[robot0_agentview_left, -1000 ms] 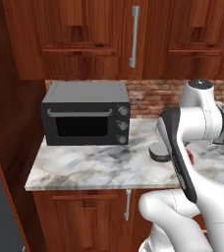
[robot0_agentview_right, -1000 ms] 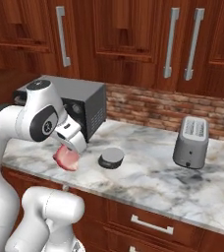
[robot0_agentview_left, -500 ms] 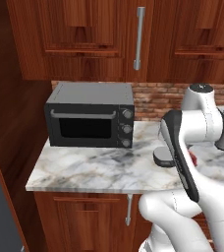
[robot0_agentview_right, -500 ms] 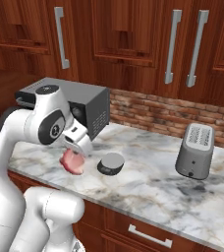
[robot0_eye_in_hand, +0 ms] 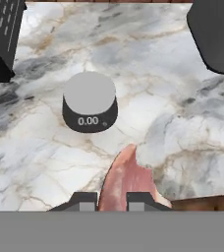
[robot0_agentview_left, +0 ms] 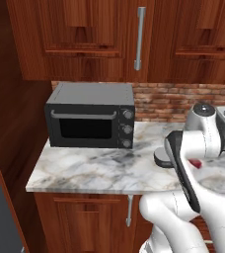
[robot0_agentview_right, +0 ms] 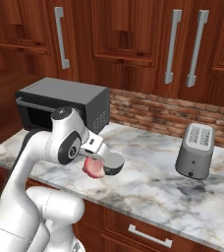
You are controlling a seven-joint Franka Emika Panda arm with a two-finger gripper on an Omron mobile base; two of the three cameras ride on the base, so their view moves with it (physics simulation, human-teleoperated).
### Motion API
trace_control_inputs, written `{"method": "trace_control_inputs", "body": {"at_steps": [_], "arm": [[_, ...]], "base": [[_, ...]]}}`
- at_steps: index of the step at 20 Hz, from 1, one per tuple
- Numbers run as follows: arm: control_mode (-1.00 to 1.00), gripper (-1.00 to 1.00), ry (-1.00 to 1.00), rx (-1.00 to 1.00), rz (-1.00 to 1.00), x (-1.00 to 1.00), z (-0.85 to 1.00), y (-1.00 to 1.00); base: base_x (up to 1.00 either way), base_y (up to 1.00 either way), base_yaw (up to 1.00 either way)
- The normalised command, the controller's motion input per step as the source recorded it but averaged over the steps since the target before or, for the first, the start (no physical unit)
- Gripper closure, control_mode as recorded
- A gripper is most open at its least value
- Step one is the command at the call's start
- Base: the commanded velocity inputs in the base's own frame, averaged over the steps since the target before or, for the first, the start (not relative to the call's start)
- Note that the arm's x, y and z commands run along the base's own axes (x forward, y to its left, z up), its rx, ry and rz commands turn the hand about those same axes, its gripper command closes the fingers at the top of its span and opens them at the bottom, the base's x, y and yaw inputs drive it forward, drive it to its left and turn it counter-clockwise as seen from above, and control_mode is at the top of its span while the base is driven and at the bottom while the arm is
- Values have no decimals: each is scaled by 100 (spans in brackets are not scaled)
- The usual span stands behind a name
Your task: Take the steak from the fridge and place it on the digital scale on the counter by the fridge. Wait a few seconds for a reading, then move it to the plate on the dining counter.
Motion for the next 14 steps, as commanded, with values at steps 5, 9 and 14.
{"method": "trace_control_inputs", "body": {"at_steps": [5, 9, 14], "arm": [[-100, 100, -1, -1, 11, 58, 0, -16], [-100, 100, 0, 0, 10, 59, -2, 0], [-100, 100, 0, -3, 7, 63, -26, 3]], "base": [[0, 0, 0], [0, 0, 0], [0, 0, 0]]}}
